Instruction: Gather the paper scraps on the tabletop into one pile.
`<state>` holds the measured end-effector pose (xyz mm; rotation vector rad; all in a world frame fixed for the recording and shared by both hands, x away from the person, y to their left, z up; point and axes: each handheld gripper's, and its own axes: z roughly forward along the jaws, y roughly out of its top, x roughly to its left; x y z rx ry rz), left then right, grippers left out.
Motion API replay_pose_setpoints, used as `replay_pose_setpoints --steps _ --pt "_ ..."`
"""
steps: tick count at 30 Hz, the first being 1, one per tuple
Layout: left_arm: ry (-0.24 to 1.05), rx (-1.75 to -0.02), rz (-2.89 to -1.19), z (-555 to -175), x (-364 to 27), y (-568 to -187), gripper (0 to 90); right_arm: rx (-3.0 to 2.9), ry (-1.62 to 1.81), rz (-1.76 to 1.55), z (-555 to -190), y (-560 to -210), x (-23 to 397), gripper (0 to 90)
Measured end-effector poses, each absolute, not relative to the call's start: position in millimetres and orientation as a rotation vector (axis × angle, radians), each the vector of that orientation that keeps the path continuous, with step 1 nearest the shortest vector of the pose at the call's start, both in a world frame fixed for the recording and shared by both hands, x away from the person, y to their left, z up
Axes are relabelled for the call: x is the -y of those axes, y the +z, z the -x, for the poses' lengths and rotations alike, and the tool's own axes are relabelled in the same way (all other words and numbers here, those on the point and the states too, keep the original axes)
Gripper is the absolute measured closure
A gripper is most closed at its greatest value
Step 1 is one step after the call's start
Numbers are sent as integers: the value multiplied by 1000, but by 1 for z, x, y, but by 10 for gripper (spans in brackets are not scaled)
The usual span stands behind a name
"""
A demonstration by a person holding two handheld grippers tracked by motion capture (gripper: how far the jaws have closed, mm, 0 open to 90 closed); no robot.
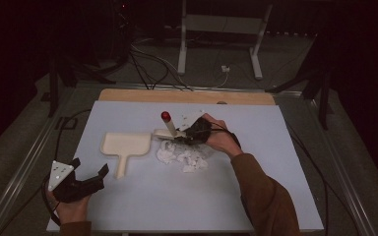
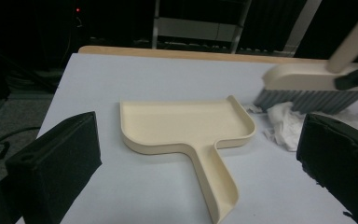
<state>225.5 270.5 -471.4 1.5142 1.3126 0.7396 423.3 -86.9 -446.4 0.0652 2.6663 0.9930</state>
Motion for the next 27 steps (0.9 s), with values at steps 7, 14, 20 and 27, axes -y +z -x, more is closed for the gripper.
replay_pose_setpoints --steps 7,14,20,27 --pt "739 -1313 -1524 -226 -269 -472 5 -2692 978 10 -410 -438 105 674" --pt "734 -1313 -1527 -227 -268 -472 5 -2560 1082 -141 -414 -423 114 673" --pt "734 -1318 -1521 -226 -270 -472 5 -2442 1210 -386 -410 -412 116 672" --pt "733 -1315 -1528 -227 -269 -472 5 -2373 1290 -718 -385 -404 107 672"
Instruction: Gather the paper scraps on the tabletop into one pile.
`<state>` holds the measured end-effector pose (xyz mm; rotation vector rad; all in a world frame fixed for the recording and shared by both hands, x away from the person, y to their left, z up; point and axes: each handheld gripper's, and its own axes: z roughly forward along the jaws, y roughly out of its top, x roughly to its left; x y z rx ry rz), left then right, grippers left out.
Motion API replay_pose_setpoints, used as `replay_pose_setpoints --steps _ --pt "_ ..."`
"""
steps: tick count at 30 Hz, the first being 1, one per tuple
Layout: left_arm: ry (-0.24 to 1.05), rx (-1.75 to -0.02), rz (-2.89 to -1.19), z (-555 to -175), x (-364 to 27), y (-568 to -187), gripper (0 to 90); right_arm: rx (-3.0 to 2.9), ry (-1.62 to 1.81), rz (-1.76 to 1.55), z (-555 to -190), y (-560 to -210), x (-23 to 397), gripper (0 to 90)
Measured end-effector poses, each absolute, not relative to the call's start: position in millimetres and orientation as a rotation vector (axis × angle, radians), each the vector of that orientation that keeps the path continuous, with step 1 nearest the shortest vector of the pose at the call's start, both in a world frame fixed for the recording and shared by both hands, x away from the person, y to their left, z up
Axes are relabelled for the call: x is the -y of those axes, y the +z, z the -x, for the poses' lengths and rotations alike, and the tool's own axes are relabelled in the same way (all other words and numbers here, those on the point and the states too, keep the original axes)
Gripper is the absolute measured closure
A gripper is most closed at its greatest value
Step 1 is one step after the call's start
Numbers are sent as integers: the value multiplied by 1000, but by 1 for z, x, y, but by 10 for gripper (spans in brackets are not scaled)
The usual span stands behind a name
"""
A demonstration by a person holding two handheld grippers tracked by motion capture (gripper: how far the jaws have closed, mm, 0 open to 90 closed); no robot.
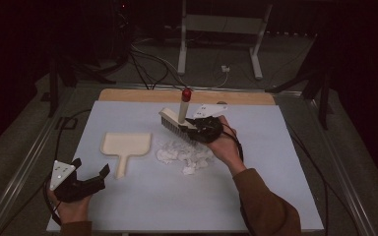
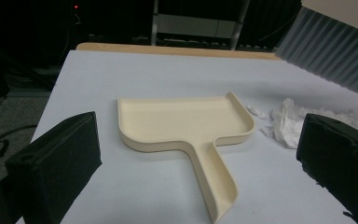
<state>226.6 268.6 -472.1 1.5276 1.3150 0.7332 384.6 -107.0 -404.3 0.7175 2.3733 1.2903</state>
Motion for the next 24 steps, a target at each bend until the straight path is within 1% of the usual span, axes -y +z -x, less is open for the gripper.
replay_pose_setpoints --steps 5,12,16,24 --pt "732 -1314 -1529 -227 -268 -472 5 -2327 1336 -937 -369 -405 96 672" --pt "733 -1315 -1526 -227 -269 -472 4 -2233 1371 -1228 -355 -415 78 672" --pt "732 -1314 -1525 -227 -269 -472 5 -2173 1404 -1331 -345 -421 67 672" --pt "733 -1314 -1523 -227 -270 -472 5 -2094 1437 -1409 -329 -435 47 672"
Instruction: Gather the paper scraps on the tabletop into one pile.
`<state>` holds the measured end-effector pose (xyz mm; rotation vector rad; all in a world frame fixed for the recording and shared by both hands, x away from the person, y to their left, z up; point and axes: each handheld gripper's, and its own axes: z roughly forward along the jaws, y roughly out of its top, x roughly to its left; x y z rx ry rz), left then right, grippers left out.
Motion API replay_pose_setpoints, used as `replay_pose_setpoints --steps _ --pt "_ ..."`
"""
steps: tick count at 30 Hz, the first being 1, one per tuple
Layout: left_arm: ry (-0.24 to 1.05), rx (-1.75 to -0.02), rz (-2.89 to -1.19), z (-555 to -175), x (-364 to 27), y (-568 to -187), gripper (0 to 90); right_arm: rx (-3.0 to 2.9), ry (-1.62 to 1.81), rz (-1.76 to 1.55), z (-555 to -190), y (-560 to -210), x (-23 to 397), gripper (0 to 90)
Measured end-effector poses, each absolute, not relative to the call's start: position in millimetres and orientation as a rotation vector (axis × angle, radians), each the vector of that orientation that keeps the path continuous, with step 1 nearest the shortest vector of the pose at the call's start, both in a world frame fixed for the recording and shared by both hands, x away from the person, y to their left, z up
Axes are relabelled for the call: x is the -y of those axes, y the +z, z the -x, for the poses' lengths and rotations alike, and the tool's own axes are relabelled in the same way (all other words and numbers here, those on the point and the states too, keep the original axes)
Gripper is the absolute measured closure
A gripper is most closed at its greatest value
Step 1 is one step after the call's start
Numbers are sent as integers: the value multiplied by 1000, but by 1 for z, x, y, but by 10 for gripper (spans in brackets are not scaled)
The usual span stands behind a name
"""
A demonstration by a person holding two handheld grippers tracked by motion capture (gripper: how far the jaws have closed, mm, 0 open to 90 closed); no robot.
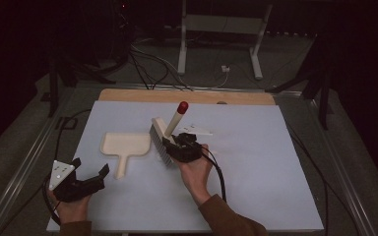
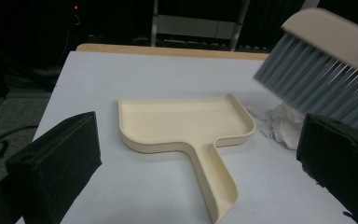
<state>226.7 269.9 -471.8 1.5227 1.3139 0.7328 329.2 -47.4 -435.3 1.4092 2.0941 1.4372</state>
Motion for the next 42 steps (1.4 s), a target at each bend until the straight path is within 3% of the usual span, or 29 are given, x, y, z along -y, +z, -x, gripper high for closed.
replay_pose_setpoints --steps 10,26,42 --pt "730 -1315 -1525 -227 -270 -472 5 -2104 1275 -1521 -345 -469 51 673" --pt "724 -1311 -1539 -229 -267 -473 5 -2014 1168 -1506 -337 -454 101 673" --pt "724 -1311 -1532 -228 -269 -473 4 -2056 1232 -1408 -314 -421 113 672"
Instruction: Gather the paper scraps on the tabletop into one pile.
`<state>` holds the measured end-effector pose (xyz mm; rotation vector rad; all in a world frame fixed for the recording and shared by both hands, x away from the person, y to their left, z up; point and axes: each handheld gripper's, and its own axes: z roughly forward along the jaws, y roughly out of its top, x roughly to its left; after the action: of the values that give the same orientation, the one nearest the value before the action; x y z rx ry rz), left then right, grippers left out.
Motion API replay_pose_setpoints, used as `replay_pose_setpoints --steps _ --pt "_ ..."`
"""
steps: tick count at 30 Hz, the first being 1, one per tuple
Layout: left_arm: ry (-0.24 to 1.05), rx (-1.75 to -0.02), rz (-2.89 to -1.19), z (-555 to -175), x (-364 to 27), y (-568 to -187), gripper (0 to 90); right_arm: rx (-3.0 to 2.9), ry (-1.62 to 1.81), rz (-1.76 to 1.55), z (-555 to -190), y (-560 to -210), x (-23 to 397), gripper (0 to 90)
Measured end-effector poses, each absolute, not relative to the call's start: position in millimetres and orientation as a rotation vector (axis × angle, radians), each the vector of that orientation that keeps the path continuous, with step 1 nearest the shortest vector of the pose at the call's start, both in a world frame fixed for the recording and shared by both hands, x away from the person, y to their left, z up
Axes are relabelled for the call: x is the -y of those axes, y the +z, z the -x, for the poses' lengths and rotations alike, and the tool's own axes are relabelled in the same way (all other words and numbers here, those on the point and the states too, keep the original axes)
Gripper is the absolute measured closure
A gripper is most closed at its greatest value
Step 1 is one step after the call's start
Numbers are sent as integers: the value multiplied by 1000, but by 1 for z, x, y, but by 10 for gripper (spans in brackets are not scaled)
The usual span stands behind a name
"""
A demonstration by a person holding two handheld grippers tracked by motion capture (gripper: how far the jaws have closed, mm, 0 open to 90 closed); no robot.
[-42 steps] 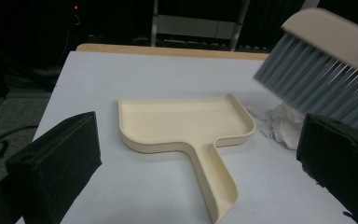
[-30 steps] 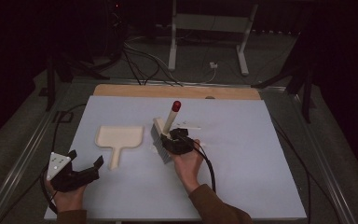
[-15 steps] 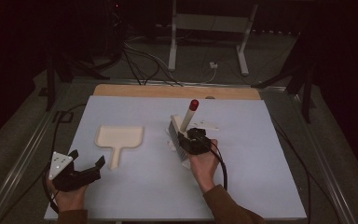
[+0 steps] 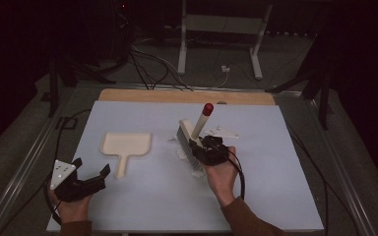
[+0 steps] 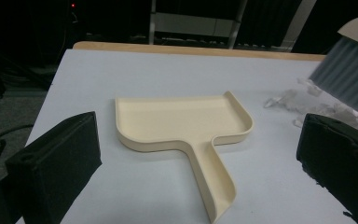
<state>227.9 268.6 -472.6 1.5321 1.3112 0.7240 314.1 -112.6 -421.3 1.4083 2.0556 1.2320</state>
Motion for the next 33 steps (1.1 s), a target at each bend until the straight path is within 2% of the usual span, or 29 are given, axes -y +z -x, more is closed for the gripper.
replay_pose_setpoints --steps 11,20,28,33 --pt "720 -1309 -1537 -229 -266 -473 5 -2217 1093 -1320 -302 -417 137 672" --pt "720 -1310 -1542 -229 -265 -473 5 -2154 974 -1283 -306 -419 148 672" --pt "719 -1310 -1540 -229 -266 -473 5 -2138 1123 -1325 -317 -410 150 671" --pt "716 -1316 -1532 -229 -268 -473 4 -2267 1294 -1166 -319 -411 152 671"
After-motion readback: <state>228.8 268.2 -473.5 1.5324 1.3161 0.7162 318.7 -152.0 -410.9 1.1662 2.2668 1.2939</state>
